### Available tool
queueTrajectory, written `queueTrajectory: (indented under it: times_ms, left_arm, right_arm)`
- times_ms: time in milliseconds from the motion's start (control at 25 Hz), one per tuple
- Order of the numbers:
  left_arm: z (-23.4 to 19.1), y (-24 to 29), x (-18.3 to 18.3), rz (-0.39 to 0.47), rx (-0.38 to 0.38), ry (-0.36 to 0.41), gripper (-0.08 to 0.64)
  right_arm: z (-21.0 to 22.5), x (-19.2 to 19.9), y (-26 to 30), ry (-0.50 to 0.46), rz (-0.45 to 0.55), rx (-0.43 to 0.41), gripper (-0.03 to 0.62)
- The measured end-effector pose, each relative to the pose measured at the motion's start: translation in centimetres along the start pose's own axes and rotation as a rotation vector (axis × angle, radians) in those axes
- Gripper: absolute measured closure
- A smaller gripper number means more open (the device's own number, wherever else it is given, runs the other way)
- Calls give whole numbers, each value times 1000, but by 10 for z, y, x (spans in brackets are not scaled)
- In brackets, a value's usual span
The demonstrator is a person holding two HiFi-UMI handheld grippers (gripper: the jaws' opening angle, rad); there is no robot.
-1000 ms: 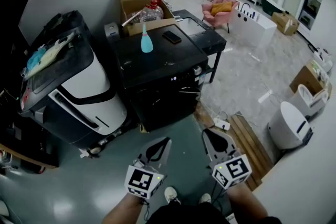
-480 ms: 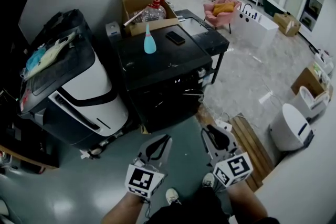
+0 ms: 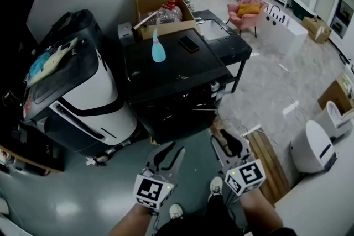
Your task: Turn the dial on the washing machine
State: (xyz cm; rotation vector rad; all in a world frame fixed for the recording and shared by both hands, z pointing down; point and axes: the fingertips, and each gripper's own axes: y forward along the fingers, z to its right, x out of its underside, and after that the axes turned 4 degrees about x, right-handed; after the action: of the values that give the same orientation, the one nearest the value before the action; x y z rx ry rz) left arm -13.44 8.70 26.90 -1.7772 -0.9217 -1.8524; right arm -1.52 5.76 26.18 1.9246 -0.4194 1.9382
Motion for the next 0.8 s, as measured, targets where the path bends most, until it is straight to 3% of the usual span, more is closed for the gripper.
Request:
queueTrajectory:
  times_ms: [280, 800]
  left_arm:
    - [4, 72, -13, -12, -53, -21, 457]
    - [12, 161, -34, -20, -161, -28, 445]
  right_arm:
    - [68, 8, 30, 2, -33, -64, 437]
    - [160, 16, 67, -4, -51, -162, 402]
